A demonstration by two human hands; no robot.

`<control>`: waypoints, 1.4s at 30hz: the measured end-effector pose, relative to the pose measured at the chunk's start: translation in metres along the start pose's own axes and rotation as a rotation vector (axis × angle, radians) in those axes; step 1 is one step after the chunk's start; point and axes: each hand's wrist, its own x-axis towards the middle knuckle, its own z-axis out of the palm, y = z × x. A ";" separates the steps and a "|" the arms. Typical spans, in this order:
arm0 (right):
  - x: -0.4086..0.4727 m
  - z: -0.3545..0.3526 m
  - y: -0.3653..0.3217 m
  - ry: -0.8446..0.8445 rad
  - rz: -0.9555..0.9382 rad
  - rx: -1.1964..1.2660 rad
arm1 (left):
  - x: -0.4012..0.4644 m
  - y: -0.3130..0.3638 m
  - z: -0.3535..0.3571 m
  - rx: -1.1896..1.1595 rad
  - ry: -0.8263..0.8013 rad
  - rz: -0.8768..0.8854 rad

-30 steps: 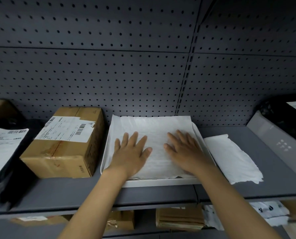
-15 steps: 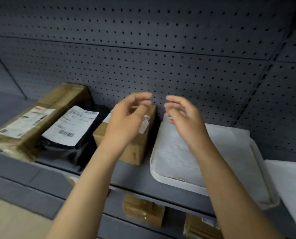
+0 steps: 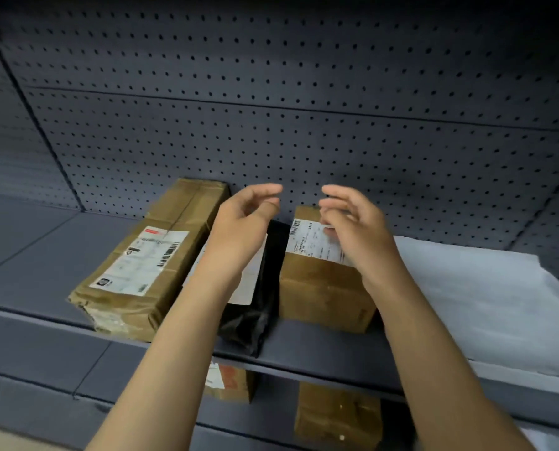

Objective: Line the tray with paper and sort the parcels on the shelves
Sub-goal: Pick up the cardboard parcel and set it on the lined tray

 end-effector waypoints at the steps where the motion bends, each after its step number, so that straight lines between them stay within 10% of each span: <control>1: 0.000 0.006 -0.001 0.014 -0.009 -0.008 | 0.004 0.000 -0.004 -0.001 -0.017 0.005; 11: -0.004 -0.019 0.031 0.355 0.156 -0.159 | 0.028 -0.044 0.020 0.145 -0.220 -0.066; 20: -0.016 -0.017 0.071 0.270 0.436 -0.104 | 0.031 -0.058 0.036 0.327 -0.310 -0.097; 28: -0.019 -0.030 0.033 0.299 0.290 -0.014 | 0.033 -0.037 0.027 -0.086 -0.106 -0.189; 42: -0.038 -0.094 -0.001 0.504 0.047 0.120 | -0.004 0.016 0.072 -0.348 -0.008 0.163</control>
